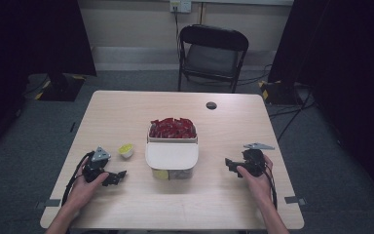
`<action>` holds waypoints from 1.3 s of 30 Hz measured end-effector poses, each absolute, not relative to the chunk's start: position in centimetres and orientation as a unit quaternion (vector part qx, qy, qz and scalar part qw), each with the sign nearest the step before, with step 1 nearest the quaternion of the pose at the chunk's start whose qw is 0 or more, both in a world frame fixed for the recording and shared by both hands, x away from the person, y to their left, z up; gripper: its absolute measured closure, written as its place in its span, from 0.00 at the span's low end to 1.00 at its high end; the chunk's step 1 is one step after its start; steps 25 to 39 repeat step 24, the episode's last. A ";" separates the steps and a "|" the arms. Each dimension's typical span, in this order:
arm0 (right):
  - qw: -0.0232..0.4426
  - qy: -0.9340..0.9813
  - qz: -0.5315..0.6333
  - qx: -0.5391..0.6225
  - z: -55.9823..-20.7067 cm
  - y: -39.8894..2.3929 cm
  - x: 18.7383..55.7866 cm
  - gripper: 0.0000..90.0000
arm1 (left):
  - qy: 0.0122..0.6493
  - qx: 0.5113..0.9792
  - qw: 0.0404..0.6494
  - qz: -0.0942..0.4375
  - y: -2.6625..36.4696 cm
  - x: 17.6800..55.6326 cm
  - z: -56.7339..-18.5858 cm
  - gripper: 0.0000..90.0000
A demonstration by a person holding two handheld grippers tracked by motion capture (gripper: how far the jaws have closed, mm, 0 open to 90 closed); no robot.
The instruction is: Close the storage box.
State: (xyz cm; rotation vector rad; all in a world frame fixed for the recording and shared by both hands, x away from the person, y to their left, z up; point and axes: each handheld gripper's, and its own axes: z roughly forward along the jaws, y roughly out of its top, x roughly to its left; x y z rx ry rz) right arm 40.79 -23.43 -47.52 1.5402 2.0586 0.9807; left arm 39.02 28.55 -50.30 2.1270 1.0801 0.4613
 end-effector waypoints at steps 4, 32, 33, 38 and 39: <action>0.208 0.726 0.330 0.566 -48.3 -24.0 40.8 0.16 | 0.417 0.821 0.348 0.178 28.6 39.0 -50.3 0.04; 0.250 0.721 0.308 0.567 -50.1 -24.2 40.5 0.10 | 0.424 0.818 0.343 0.182 29.1 39.2 -50.3 0.03; 0.250 0.721 0.308 0.567 -50.1 -24.2 40.5 0.10 | 0.424 0.818 0.343 0.182 29.1 39.2 -50.3 0.03; 0.250 0.721 0.308 0.567 -50.1 -24.2 40.5 0.10 | 0.424 0.818 0.343 0.182 29.1 39.2 -50.3 0.03; 0.250 0.721 0.308 0.567 -50.1 -24.2 40.5 0.10 | 0.424 0.818 0.343 0.182 29.1 39.2 -50.3 0.03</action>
